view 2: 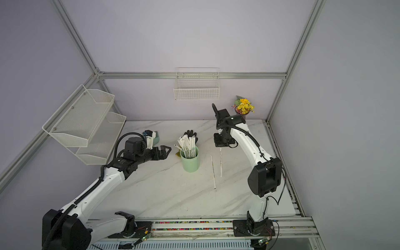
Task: Take the straws out of the storage container
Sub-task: Place the straw at the center of the board.
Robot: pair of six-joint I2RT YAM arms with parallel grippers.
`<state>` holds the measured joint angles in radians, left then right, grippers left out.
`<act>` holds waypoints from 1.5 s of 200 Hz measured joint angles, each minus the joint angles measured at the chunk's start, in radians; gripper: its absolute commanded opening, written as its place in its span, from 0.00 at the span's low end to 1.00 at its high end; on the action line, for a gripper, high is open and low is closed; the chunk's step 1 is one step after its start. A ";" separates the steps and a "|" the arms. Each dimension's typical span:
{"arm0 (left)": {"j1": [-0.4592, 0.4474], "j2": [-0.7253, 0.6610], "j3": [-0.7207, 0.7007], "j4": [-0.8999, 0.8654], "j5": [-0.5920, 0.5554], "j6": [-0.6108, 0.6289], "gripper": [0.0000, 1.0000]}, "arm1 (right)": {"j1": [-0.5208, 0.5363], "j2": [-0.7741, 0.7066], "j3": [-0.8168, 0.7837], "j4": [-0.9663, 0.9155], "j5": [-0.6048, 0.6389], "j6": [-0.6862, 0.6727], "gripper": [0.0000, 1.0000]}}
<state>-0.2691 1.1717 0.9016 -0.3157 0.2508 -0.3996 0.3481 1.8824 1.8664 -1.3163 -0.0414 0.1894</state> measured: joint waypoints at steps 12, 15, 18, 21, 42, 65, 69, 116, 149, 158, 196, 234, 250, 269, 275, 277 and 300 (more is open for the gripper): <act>0.000 0.003 0.000 0.000 0.001 0.000 1.00 | -0.006 0.045 -0.002 -0.006 -0.010 -0.011 0.00; 0.000 0.004 0.000 0.000 0.001 0.000 1.00 | -0.006 0.057 -0.002 -0.008 -0.014 -0.013 0.00; 0.000 0.005 0.000 0.000 0.002 0.000 1.00 | -0.006 0.066 -0.002 -0.010 -0.017 -0.015 0.00; 0.000 0.006 0.000 0.000 0.003 0.000 1.00 | -0.007 0.078 -0.002 -0.012 -0.022 -0.017 0.00; 0.000 0.010 0.000 0.000 0.004 0.000 1.00 | -0.011 0.144 0.001 -0.023 -0.038 -0.030 0.00; 0.000 0.010 0.000 0.000 0.005 0.000 1.00 | -0.015 0.213 0.020 -0.035 -0.057 -0.042 0.00; 0.000 0.010 0.000 0.000 0.005 0.000 1.00 | -0.017 0.223 0.023 -0.037 -0.060 -0.042 0.00; 0.000 0.010 0.000 0.000 0.006 0.000 1.00 | -0.035 0.293 0.027 -0.038 -0.080 -0.056 0.00; 0.000 0.013 0.000 0.000 0.007 0.000 1.00 | -0.042 0.307 0.027 -0.035 -0.088 -0.060 0.00; 0.000 0.013 0.000 0.000 0.008 0.000 1.00 | -0.045 0.311 0.027 -0.031 -0.091 -0.060 0.00; 0.000 0.013 0.000 0.000 0.008 0.000 1.00 | -0.045 0.351 0.027 -0.007 -0.111 -0.060 0.00; 0.000 0.013 0.000 0.000 0.008 0.000 1.00 | -0.049 0.408 0.027 0.015 -0.129 -0.060 0.02; 0.000 0.013 0.000 0.000 0.008 0.000 1.00 | -0.052 0.419 0.027 0.016 -0.134 -0.059 0.03; 0.000 0.013 0.000 0.000 0.008 0.000 1.00 | -0.057 0.429 0.034 0.015 -0.137 -0.058 0.05; 0.000 0.013 0.000 0.000 0.008 0.000 1.00 | -0.058 0.431 0.036 0.015 -0.138 -0.057 0.06; 0.000 0.014 0.000 0.000 0.008 0.000 1.00 | -0.058 0.433 0.038 0.014 -0.138 -0.057 0.06; 0.000 0.014 0.000 0.000 0.008 0.000 1.00 | -0.060 0.437 0.047 0.018 -0.140 -0.056 0.08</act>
<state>-0.2691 1.1854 0.9016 -0.3157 0.2584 -0.3992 0.2878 2.3192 1.9137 -1.2980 -0.1818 0.1337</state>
